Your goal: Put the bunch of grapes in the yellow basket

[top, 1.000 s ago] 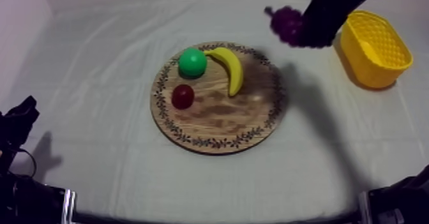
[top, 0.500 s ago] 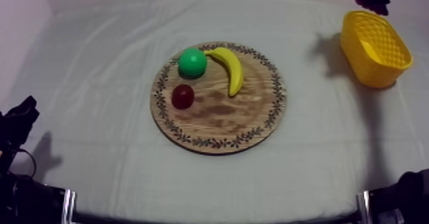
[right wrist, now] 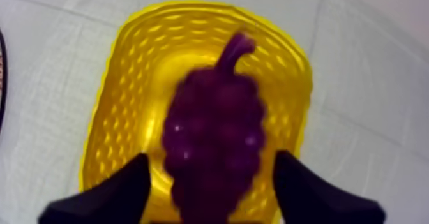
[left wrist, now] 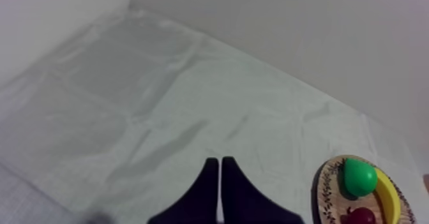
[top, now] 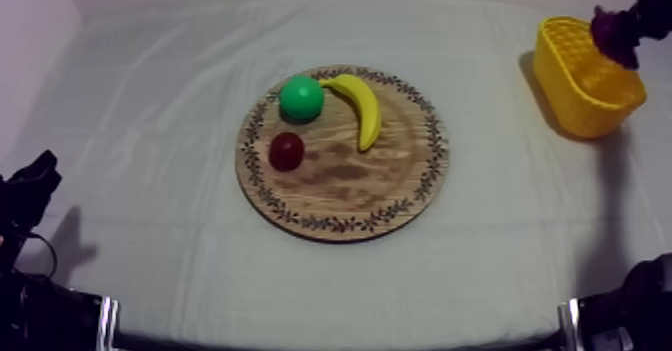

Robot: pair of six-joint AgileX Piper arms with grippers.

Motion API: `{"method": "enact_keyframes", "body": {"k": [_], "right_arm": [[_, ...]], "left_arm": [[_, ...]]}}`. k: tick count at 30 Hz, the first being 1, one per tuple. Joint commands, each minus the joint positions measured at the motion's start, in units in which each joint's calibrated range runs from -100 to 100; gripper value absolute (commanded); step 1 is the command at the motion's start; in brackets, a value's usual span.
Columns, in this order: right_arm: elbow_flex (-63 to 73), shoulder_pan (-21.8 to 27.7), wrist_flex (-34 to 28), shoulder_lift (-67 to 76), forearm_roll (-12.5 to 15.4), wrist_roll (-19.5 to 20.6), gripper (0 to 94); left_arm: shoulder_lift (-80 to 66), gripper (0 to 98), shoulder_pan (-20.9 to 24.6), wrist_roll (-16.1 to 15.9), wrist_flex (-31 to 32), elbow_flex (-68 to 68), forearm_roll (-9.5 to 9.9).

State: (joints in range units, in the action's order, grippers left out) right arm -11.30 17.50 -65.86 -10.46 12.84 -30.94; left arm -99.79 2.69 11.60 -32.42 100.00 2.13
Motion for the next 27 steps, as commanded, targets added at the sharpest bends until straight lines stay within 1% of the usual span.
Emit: {"method": "enact_keyframes", "body": {"k": [1, 3, 6, 9, 13, 16, 18, 23, 27], "right_arm": [[0.0, -0.6, 0.5, -0.3, -0.9, 1.2, 74.0], [0.2, -1.1, 0.8, -0.6, -1.5, 1.9, 81.1], [0.6, -1.4, 0.9, -0.6, -1.8, 2.3, 86.2], [1.2, -1.3, 0.4, 0.2, -1.4, 2.2, 86.9], [1.6, -0.8, 0.1, 3.0, 0.0, 1.6, 84.0], [1.2, -0.4, 0.2, 6.1, 1.1, 1.3, 79.2], [0.6, -0.1, 0.1, 8.5, 2.1, 1.2, 74.4], [-3.0, 0.1, 1.3, 16.1, 4.2, 2.2, 55.4], [-9.6, -0.7, 4.7, 24.7, 4.7, 3.5, 41.9]], "left_arm": [[0.0, 0.1, 0.0, 0.0, 0.0, 0.0, -0.01], [0.0, 0.1, 0.0, 0.0, 0.0, 0.0, -0.01], [0.0, 0.1, 0.0, 0.0, 0.0, 0.0, -0.01], [0.0, 0.1, 0.0, 0.0, 0.0, 0.0, -0.01], [0.0, 0.1, 0.0, 0.0, 0.0, 0.0, -0.01], [0.0, 0.1, 0.0, 0.0, 0.0, 0.0, -0.01], [0.0, 0.1, 0.0, 0.0, 0.0, 0.0, -0.01], [0.0, 0.1, 0.0, 0.0, 0.0, 0.0, -0.01], [0.0, 0.1, 0.0, 0.0, 0.0, 0.0, -0.01]]}}
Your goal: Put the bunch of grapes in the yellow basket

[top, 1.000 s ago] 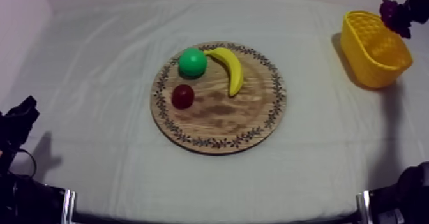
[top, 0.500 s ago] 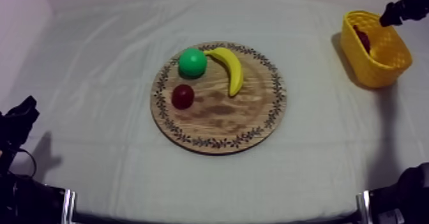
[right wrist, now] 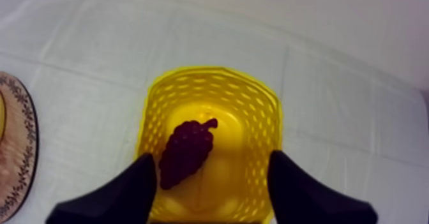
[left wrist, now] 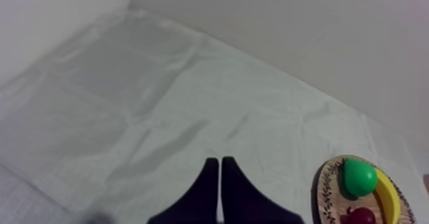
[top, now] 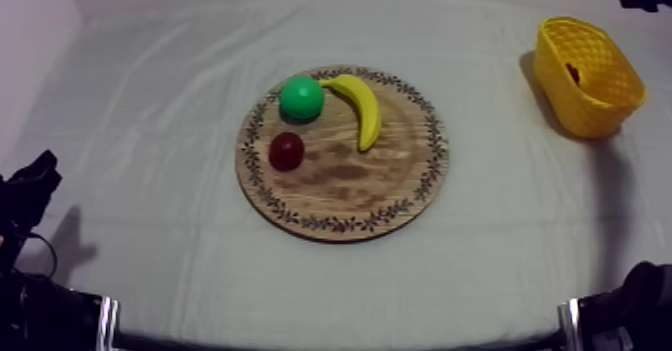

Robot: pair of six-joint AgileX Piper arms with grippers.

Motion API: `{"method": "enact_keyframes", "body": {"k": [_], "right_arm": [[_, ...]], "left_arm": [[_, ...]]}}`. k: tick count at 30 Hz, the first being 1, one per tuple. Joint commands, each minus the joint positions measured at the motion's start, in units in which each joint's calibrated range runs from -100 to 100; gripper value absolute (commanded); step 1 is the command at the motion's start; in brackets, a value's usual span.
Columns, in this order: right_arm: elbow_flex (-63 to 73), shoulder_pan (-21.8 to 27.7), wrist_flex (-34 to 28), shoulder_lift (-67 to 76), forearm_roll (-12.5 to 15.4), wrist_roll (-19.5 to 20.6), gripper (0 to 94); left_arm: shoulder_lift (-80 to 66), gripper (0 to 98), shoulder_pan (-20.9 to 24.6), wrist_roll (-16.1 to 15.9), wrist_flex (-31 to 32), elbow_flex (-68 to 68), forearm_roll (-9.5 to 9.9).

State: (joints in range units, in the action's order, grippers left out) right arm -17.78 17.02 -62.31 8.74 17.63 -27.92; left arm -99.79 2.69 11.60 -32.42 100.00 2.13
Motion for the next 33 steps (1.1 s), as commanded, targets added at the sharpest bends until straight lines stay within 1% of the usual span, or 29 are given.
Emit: {"method": "enact_keyframes", "body": {"k": [1, 4, 7, 9, 16, 20, 24, 29, 31, 33], "right_arm": [[-5.1, -0.6, 2.2, 8.0, -0.1, 1.0, 38.8], [-12.2, -2.4, 5.6, 15.7, -0.7, 2.4, 27.8], [-19.4, -5.0, 8.6, 23.6, -2.2, 4.8, 17.6], [-23.8, -7.0, 10.1, 28.6, -3.8, 7.0, 13.6], [-40.9, -13.5, 16.2, 45.7, -9.6, 14.6, 4.4], [-50.1, -16.5, 18.7, 54.8, -13.4, 19.5, 1.4], [-57.8, -17.6, 20.0, 61.8, -15.5, 22.0, 0.6], [-65.6, -17.7, 20.9, 67.4, -16.9, 23.2, 0.4], [-68.6, -17.6, 21.4, 69.8, -16.8, 23.2, 0.4], [-71.6, -17.4, 21.9, 72.6, -16.0, 22.3, 0.4]], "left_arm": [[0.0, 0.1, 0.0, 0.0, 0.0, 0.0, -0.01], [0.0, 0.1, 0.0, 0.0, 0.0, 0.0, -0.01], [0.0, 0.1, 0.0, 0.0, 0.0, 0.0, -0.01], [0.0, 0.1, 0.0, 0.0, 0.0, 0.0, -0.01], [0.0, 0.1, 0.0, 0.0, 0.0, 0.0, -0.01], [0.0, 0.1, 0.0, 0.0, 0.0, 0.0, -0.01], [0.0, 0.1, 0.0, 0.0, 0.0, 0.0, -0.01], [0.0, 0.1, 0.0, 0.0, 0.0, 0.0, -0.01], [0.0, 0.1, 0.0, 0.0, 0.0, 0.0, -0.01], [0.0, 0.1, 0.0, 0.0, 0.0, 0.0, -0.01]]}}
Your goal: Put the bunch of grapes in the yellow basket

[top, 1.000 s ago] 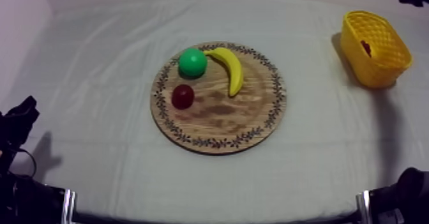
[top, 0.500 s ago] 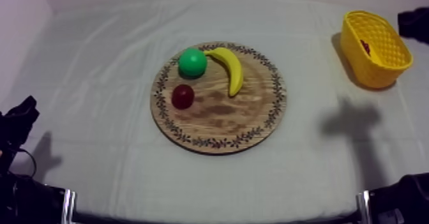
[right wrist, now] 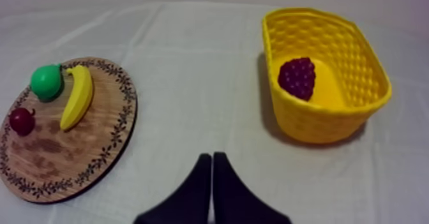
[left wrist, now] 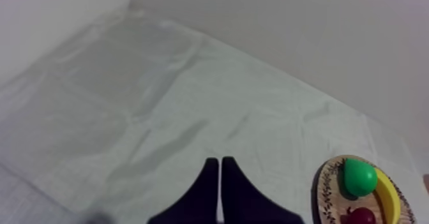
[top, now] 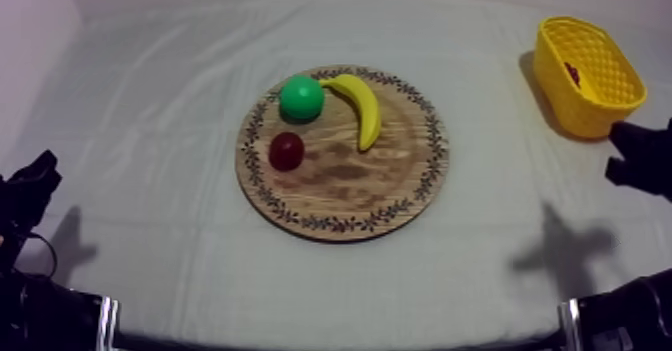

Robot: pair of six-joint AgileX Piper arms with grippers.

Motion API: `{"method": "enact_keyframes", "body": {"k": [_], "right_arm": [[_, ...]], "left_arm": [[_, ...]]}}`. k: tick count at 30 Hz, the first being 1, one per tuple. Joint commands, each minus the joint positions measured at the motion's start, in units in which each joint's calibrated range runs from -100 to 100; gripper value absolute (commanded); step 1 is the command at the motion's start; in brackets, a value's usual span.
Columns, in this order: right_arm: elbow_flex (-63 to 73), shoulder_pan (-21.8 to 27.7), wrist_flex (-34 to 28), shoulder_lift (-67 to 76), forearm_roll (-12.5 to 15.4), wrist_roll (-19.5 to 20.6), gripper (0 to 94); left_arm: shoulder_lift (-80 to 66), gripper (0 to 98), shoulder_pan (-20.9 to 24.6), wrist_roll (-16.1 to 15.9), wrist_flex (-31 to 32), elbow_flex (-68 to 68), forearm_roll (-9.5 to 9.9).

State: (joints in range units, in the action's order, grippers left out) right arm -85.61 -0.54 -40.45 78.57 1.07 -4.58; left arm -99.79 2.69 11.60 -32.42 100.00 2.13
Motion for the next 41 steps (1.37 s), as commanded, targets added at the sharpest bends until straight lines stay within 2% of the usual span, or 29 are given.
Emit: {"method": "enact_keyframes", "body": {"k": [1, 10, 14, 24, 41], "right_arm": [[-5.3, 0.3, 0.4, 4.0, 1.0, -1.6, 0.4], [-13.5, 1.3, 3.2, 10.8, 2.6, -2.1, 0.3], [-14.0, 1.2, 3.1, 13.0, 1.0, 0.1, 0.3], [-14.2, 2.8, 3.7, 15.7, 0.2, -8.0, 0.3], [-14.2, 4.4, 3.8, 17.1, 0.2, -8.8, 0.3]], "left_arm": [[0.0, 0.1, 0.0, 0.0, 0.0, 0.0, -0.01], [0.0, 0.1, 0.0, 0.0, 0.0, 0.0, -0.01], [0.0, 0.1, 0.0, 0.0, 0.0, 0.0, -0.01], [0.0, 0.1, 0.0, 0.0, 0.0, 0.0, -0.01], [0.0, 0.1, 0.0, 0.0, 0.0, 0.0, -0.01]]}}
